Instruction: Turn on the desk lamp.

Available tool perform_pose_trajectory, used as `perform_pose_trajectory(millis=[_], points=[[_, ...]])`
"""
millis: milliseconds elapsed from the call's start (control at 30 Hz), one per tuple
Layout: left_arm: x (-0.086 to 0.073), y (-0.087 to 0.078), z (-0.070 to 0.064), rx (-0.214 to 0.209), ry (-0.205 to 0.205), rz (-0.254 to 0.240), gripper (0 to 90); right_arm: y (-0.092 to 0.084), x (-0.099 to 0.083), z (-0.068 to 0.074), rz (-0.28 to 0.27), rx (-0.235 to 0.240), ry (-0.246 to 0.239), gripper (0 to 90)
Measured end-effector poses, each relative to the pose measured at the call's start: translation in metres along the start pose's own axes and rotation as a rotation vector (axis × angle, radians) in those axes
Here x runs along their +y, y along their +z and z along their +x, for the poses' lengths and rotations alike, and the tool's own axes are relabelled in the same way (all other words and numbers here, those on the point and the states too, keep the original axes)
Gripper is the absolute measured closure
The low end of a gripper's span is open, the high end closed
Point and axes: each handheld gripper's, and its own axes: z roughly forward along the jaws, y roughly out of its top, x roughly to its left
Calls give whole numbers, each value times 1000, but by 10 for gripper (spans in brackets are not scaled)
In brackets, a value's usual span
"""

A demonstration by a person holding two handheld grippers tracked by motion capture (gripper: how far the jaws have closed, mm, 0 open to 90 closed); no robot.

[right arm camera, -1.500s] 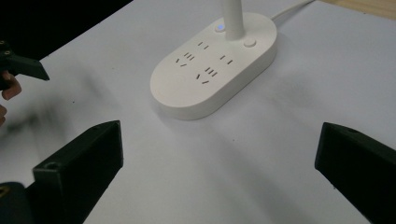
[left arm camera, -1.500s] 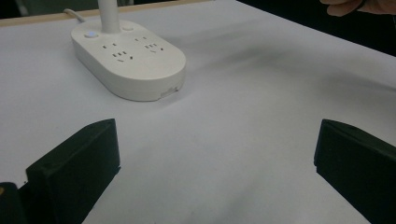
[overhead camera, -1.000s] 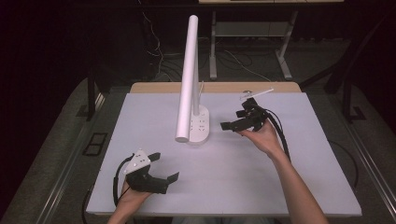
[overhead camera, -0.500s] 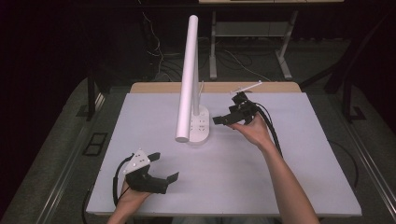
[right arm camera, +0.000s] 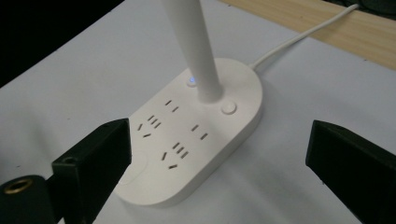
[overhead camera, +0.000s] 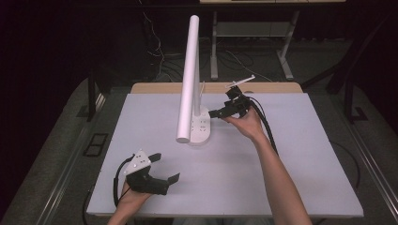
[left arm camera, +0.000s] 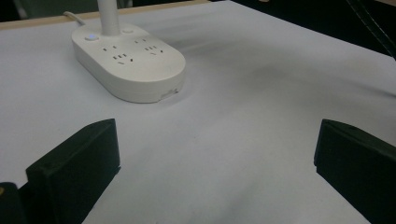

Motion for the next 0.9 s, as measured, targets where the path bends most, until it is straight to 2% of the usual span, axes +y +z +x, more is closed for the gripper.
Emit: perform_pose_trajectory(millis=[67, 100, 333, 733, 900], points=[[0, -1, 1, 1, -1, -1, 0, 4, 2, -1, 9, -20, -8, 66], [0, -1, 1, 1, -1, -1, 0, 6, 3, -1, 20, -28, -12, 126], [0, -2, 2, 3, -8, -9, 0, 19, 7, -2, 14, -22, -24, 230], [0, -2, 2, -3, -10, -13, 0, 42, 13, 0, 8, -16, 4, 406], [1, -2, 1, -8, -6, -16, 0, 52, 14, -4, -2, -32, 37, 533]])
